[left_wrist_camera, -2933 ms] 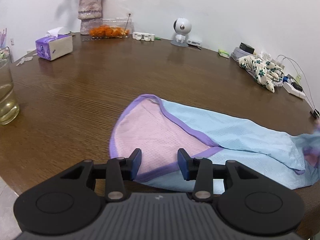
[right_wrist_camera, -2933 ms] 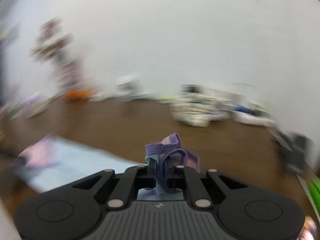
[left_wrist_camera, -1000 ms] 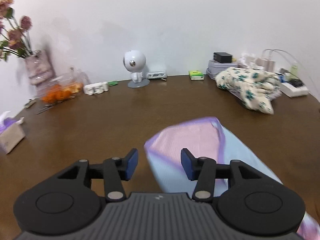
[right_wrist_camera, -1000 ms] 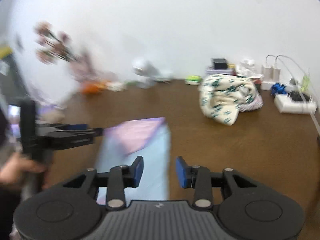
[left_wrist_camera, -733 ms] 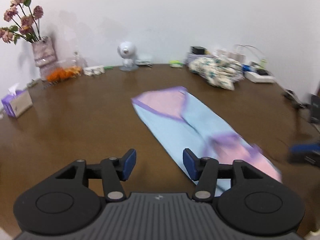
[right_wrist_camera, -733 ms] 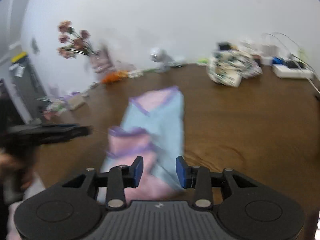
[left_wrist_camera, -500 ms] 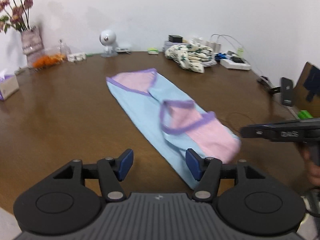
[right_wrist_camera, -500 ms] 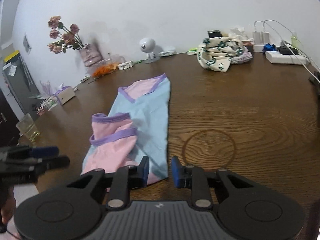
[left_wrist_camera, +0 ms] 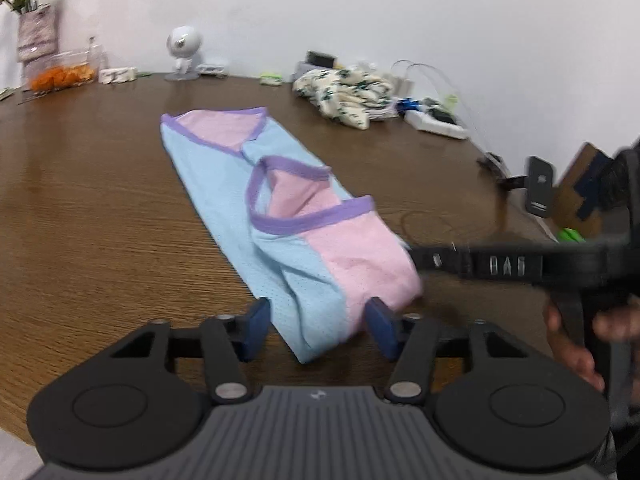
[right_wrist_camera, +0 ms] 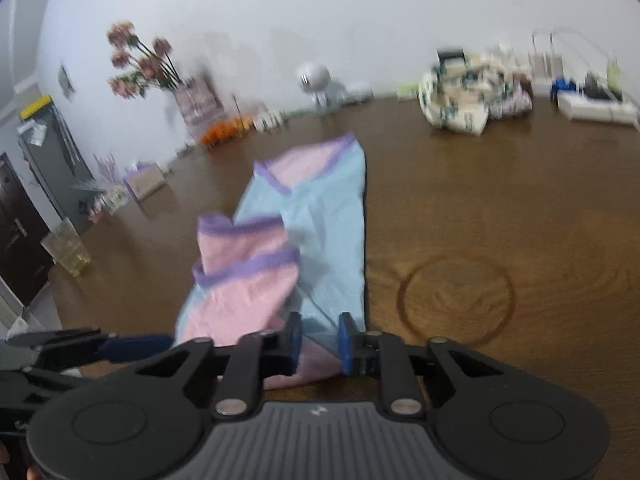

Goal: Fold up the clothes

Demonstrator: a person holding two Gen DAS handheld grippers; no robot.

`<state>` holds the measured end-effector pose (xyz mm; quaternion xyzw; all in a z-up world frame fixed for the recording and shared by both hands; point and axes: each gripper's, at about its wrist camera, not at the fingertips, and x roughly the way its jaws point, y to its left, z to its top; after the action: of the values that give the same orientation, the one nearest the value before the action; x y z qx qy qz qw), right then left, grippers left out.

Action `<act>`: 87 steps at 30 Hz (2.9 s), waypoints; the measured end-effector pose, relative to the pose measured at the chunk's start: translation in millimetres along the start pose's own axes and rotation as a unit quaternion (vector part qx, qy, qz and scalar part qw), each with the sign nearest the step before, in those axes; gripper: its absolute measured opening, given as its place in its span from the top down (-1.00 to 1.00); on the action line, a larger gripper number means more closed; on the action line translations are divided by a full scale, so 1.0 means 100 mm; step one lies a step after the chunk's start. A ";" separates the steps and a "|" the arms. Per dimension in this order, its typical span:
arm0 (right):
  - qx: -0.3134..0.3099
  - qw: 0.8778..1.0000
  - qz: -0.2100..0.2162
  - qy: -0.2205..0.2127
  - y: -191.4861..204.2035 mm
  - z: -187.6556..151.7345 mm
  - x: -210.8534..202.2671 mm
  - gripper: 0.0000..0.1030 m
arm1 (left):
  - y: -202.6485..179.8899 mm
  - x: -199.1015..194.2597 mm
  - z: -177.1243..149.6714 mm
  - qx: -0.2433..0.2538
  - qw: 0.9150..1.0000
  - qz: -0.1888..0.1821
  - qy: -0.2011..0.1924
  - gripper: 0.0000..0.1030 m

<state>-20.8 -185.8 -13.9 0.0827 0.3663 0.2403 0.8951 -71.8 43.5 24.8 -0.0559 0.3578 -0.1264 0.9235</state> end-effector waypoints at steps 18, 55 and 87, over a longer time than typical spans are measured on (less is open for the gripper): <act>-0.056 0.997 -0.007 -0.047 0.73 -0.76 -0.81 0.63 | 0.50 -0.63 -0.39 -0.048 0.997 0.011 -0.067 0.18; -0.026 0.989 0.020 -0.142 0.77 -0.22 -0.41 0.96 | 0.65 0.10 0.36 -0.064 0.975 -0.213 -0.010 0.81; 0.078 0.982 0.150 -0.088 0.13 -0.12 -0.03 0.75 | 0.89 0.31 0.37 -0.097 0.985 -0.146 -0.003 0.88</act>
<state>-35.6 -176.4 -16.6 0.2267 0.2874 0.3345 0.8684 -7.6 120.8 15.4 -0.1975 0.3535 -0.2241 0.8865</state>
